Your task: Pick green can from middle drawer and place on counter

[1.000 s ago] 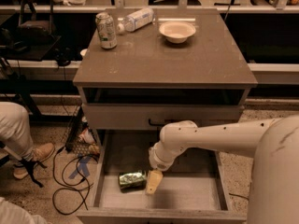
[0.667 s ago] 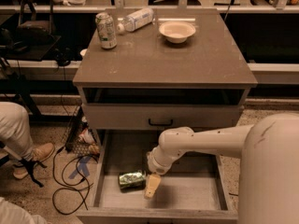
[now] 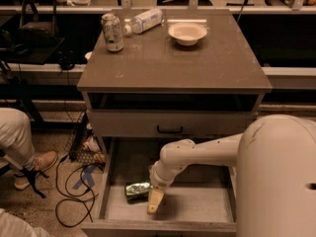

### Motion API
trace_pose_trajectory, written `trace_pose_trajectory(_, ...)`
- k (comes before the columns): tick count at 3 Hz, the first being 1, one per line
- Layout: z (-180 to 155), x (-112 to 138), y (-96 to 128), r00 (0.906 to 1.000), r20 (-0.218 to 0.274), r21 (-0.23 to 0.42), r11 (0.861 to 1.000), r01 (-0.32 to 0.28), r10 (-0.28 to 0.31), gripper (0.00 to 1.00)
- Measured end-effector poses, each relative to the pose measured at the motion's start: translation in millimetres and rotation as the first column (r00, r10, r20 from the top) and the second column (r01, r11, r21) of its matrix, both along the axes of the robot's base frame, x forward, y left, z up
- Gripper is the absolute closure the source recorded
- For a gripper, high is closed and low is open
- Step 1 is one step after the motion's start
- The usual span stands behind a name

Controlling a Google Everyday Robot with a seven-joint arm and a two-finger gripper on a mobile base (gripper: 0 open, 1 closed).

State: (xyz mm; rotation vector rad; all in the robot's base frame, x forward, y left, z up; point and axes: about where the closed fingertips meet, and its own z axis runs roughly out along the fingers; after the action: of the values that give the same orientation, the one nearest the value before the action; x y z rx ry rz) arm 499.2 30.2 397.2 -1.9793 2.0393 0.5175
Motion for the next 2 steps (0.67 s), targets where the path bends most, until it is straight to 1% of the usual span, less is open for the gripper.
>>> trace_pose_trajectory(1, -11.8, -3.3, 13.6, 0.9998, -0.012, -0.015, 1.000, -0.017, 0.017, 0.00)
trace_pose_trajectory(2, -19.6, -6.3, 25.1, 0.9990, -0.026, -0.028, 0.999, -0.038, 0.037, 0.14)
